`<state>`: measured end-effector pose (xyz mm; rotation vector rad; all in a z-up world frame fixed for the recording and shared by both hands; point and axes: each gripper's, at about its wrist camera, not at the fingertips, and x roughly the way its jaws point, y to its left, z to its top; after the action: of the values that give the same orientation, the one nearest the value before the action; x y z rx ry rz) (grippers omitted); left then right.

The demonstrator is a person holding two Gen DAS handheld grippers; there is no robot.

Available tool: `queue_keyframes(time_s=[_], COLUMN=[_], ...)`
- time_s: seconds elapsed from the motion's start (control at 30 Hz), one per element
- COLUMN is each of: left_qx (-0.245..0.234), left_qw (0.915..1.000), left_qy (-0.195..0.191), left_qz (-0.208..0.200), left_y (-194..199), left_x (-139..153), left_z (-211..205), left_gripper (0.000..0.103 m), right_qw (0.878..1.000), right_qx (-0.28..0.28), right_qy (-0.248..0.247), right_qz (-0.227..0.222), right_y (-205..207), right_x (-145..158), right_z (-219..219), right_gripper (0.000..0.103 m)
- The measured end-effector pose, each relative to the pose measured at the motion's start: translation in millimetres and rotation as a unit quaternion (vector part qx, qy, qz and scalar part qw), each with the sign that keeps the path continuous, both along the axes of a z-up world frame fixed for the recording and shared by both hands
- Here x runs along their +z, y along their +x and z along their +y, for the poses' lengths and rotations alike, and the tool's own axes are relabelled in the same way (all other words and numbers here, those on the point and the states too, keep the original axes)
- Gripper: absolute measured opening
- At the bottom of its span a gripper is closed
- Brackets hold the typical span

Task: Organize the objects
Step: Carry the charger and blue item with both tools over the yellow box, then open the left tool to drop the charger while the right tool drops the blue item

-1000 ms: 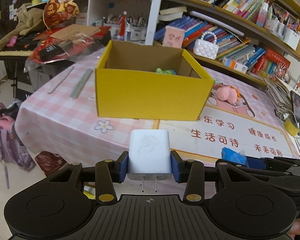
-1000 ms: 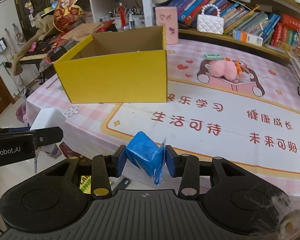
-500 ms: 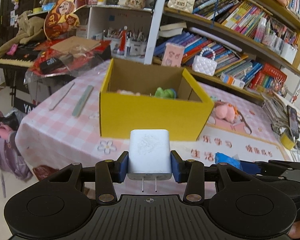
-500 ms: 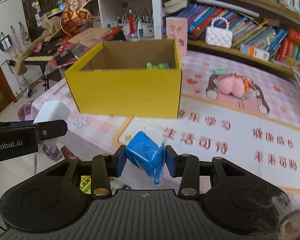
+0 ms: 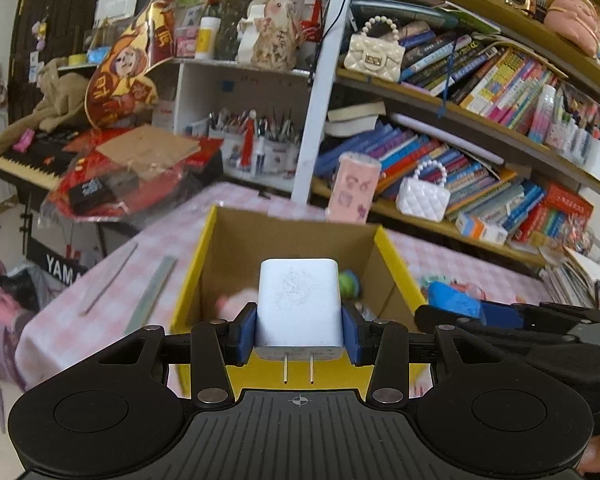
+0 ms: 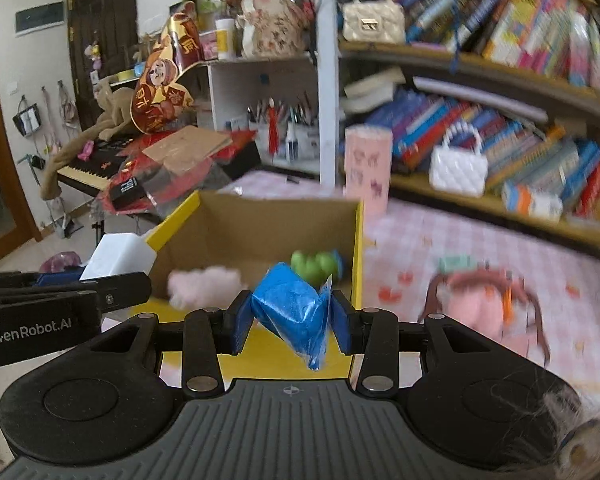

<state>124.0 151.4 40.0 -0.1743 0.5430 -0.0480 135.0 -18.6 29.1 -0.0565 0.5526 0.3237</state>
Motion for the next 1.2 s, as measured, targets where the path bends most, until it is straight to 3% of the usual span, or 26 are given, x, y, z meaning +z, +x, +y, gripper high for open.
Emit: queue_keyframes(time_s=[0.27, 0.47, 0.83, 1.07, 1.2], left_qx=[0.021, 0.029, 0.031, 0.032, 0.035], left_qw=[0.9994, 0.9973, 0.9916, 0.9919, 0.9937], left_qy=[0.018, 0.033, 0.045, 0.044, 0.052], left_qz=[0.022, 0.058, 0.117, 0.115, 0.093], left_y=[63, 93, 124, 126, 120], left_x=[-19, -40, -68, -70, -61], left_z=[-9, -14, -17, -21, -21], left_gripper=[0.042, 0.042, 0.042, 0.042, 0.055], right_qw=[0.997, 0.989, 0.972, 0.966, 0.972], right_qx=[0.038, 0.102, 0.162, 0.177, 0.167], right_qy=[-0.063, -0.094, -0.156, -0.174, -0.153], right_qz=[0.005, 0.049, 0.067, 0.064, 0.058], right_y=[65, 104, 133, 136, 134], right_x=[-26, -59, -74, -77, -72], right_z=[13, 26, 43, 42, 38], right_gripper=[0.038, 0.038, 0.039, 0.039, 0.043])
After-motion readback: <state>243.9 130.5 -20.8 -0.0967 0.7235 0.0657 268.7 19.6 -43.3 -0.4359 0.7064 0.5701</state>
